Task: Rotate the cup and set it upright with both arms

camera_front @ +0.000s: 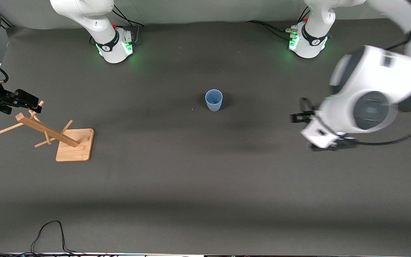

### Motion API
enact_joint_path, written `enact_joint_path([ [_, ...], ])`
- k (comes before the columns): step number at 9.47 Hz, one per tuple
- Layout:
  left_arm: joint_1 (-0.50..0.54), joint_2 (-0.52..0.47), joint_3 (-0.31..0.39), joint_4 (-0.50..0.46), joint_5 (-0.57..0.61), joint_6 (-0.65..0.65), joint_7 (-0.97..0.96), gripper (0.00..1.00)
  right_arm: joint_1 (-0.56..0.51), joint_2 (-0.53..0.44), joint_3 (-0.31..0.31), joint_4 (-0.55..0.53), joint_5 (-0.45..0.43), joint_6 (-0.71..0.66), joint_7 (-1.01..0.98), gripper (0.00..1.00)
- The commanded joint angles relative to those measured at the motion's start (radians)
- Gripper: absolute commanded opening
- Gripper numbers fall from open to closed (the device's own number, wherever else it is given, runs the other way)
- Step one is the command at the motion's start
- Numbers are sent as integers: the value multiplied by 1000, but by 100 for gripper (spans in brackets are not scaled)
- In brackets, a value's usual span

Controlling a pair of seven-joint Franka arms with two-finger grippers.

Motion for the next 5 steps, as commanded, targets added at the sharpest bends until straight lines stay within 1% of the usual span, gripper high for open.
enact_joint_path([
  [1,178,-182,-10,-161,4,66,234,100,-1,-4,2,3,3,-3,22,100],
  [2,232,-272,-8,-236,4,144,339,100,-1,-4,2,1,3,-5,22,100],
  [3,278,-361,-10,-313,-12,202,395,100,-1,-4,2,3,3,-3,22,100],
  [4,282,-429,-8,-371,-33,250,397,100,-1,-4,2,3,3,-3,20,100],
  [5,283,-463,5,-381,-79,250,399,100,-1,-4,2,1,3,-5,22,100],
])
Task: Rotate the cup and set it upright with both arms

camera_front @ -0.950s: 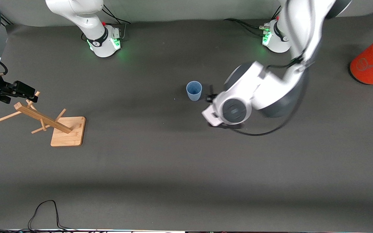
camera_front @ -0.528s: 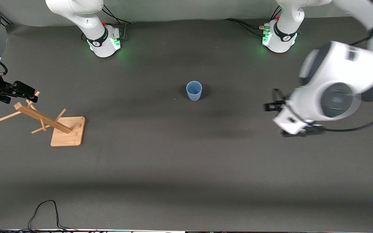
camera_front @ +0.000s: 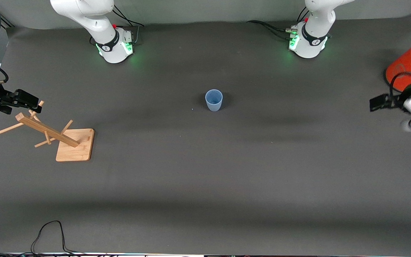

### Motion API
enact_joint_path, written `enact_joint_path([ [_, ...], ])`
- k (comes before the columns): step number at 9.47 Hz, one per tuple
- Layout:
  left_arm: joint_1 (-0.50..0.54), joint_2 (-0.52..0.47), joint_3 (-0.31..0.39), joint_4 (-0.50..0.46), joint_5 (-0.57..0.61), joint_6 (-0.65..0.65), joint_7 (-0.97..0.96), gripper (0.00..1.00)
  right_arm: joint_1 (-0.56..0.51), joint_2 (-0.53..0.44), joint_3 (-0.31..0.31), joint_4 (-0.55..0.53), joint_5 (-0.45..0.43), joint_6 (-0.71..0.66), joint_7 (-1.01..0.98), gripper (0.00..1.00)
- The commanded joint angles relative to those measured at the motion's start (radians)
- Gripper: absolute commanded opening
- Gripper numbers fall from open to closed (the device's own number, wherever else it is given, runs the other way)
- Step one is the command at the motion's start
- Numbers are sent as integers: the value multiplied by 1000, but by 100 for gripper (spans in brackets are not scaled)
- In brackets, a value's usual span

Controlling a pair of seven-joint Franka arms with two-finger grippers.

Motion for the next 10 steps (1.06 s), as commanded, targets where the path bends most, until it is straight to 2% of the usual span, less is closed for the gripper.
enact_joint_path([
  [1,7,-129,25,-106,-57,37,30,100,-1,-4,2,3,3,-3,20,100],
  [3,7,-157,28,-103,-88,25,64,100,-1,-4,2,1,3,-3,21,100],
  [5,9,-145,51,-97,-106,137,65,100,-1,-4,3,3,3,-3,20,100],
  [10,7,-148,53,-65,-106,33,64,100,1,-6,3,3,3,-4,20,100],
])
